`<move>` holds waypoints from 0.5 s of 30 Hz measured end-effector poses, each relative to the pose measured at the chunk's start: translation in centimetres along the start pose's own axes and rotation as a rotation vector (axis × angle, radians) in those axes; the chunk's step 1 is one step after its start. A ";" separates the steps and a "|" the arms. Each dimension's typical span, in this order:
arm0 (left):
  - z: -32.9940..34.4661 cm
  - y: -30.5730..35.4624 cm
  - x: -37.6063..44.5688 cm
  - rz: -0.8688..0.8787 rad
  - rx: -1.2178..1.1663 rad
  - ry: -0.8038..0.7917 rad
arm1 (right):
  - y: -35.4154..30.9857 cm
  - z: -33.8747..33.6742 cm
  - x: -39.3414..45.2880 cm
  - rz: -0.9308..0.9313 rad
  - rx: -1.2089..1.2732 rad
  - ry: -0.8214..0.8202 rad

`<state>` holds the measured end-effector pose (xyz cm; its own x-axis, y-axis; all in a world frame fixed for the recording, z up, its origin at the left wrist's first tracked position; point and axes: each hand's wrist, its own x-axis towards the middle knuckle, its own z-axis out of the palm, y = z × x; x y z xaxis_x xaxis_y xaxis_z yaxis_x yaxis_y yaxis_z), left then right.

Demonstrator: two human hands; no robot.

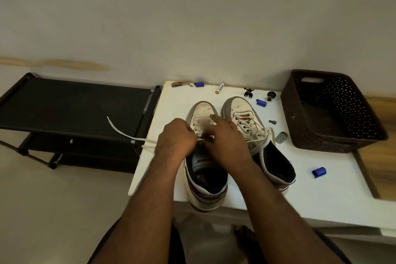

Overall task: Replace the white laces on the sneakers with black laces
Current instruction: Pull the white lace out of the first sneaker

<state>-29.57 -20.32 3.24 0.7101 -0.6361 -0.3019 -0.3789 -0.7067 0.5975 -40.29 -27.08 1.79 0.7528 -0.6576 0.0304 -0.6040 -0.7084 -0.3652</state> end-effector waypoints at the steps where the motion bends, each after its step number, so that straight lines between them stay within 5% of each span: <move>1: 0.0 -0.1 0.0 0.000 -0.007 0.000 | -0.1 -0.2 0.0 0.022 0.083 0.059; 5: 0.0 -0.2 0.0 -0.004 -0.029 -0.016 | 0.6 -3.2 0.5 0.501 0.998 0.544; 7: 0.0 -0.2 0.1 -0.007 -0.027 -0.024 | 2.2 -4.6 0.2 0.560 1.197 0.734; 9: 0.1 -0.1 0.0 -0.008 -0.022 -0.024 | 2.5 -5.0 -0.4 0.428 0.962 0.657; 12: 0.2 0.2 -0.1 -0.003 -0.008 -0.018 | 1.1 -3.3 -0.8 0.103 0.474 0.309; 15: 0.1 0.1 -0.1 0.000 -0.016 -0.017 | 0.3 -0.9 -0.5 0.023 0.011 -0.006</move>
<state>-29.74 -20.34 3.25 0.6999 -0.6414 -0.3141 -0.3696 -0.7017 0.6092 -41.12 -27.19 2.44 0.7404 -0.6720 0.0160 -0.6183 -0.6902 -0.3760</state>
